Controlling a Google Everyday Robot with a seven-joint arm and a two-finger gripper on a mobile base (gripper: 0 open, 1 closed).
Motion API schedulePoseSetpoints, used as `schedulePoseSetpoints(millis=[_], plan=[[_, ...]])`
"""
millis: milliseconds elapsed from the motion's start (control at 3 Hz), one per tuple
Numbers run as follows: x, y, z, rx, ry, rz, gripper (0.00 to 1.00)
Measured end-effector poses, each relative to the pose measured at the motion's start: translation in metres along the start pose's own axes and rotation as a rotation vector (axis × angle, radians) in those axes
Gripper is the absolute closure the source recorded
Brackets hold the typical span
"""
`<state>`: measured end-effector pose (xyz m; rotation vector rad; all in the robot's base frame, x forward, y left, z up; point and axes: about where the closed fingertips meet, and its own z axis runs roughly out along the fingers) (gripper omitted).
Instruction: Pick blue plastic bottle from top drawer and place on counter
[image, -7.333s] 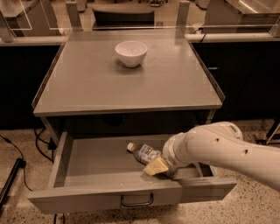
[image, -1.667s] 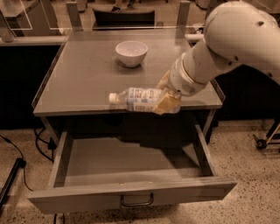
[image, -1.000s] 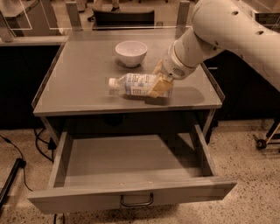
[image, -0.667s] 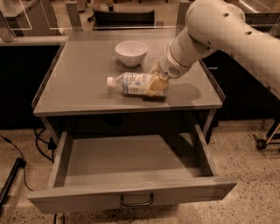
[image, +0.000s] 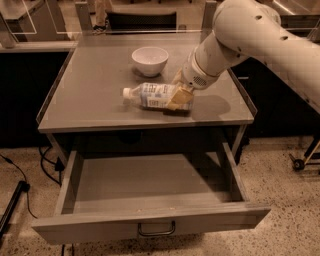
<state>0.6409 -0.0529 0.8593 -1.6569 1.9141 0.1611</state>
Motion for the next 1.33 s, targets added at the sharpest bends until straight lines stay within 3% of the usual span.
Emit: schedulePoseSetpoints(millis=[667,1000,1333], plan=[[0.0000,0.0000,0.0001,0.000,0.000,0.000,0.15],[-0.0001,0.0001,0.0002,0.000,0.000,0.000,0.00],[-0.0001,0.0001,0.0002,0.000,0.000,0.000,0.00]])
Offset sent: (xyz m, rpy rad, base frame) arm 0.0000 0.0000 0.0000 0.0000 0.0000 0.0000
